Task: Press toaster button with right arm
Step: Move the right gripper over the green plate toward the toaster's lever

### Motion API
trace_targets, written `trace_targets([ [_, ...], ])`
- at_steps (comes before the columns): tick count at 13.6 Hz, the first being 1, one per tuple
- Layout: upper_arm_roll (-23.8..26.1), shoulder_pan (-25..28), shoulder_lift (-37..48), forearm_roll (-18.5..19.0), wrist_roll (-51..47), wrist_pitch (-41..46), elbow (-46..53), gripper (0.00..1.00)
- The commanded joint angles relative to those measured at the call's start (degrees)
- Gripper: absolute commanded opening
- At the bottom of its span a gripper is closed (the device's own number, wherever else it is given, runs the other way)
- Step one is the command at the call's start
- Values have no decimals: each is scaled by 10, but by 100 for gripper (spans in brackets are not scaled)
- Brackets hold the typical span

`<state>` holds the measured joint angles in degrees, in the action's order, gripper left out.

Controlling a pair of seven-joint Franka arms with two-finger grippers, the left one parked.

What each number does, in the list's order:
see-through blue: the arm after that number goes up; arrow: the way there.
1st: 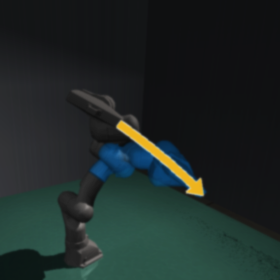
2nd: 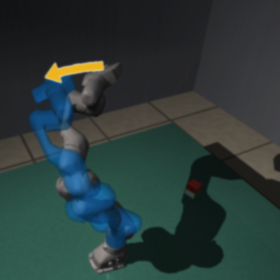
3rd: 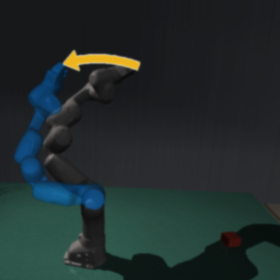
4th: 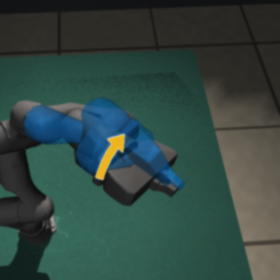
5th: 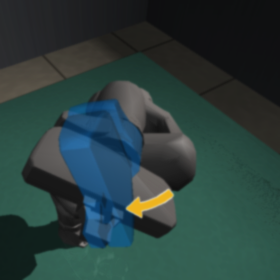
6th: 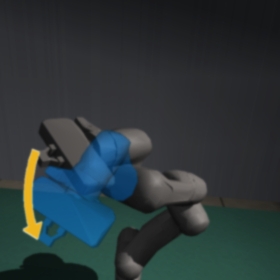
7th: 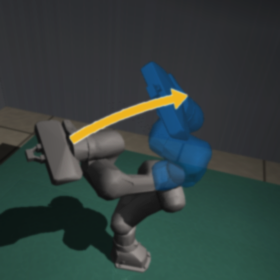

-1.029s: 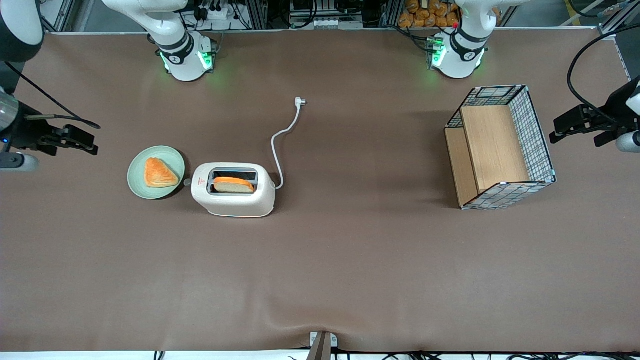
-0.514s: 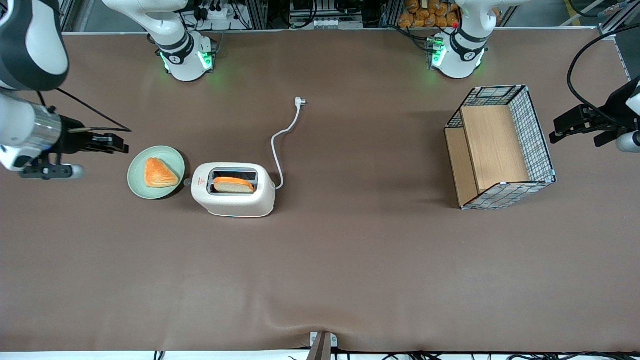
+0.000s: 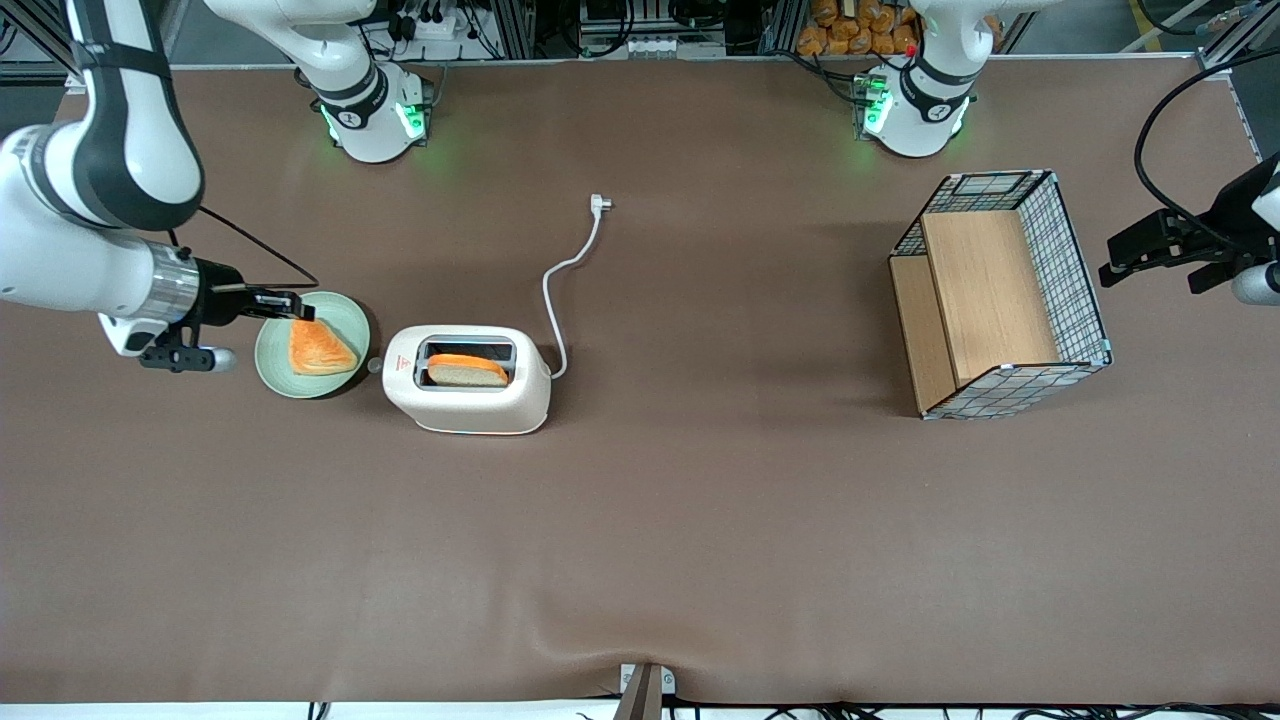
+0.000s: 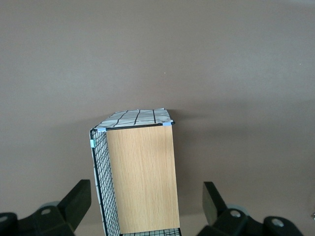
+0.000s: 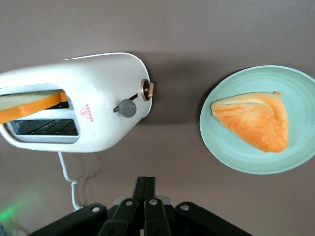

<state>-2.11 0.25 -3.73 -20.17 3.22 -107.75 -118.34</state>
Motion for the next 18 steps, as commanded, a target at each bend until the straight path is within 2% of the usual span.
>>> trace_targets([
  [1,3,-7,9,-46,38,-53,-51,0],
  [7,4,-1,-24,-101,42,-93,-47,0],
  [14,6,34,-60,-104,37,-137,-19,0],
  [18,6,36,-73,-104,40,-153,-16,0],
])
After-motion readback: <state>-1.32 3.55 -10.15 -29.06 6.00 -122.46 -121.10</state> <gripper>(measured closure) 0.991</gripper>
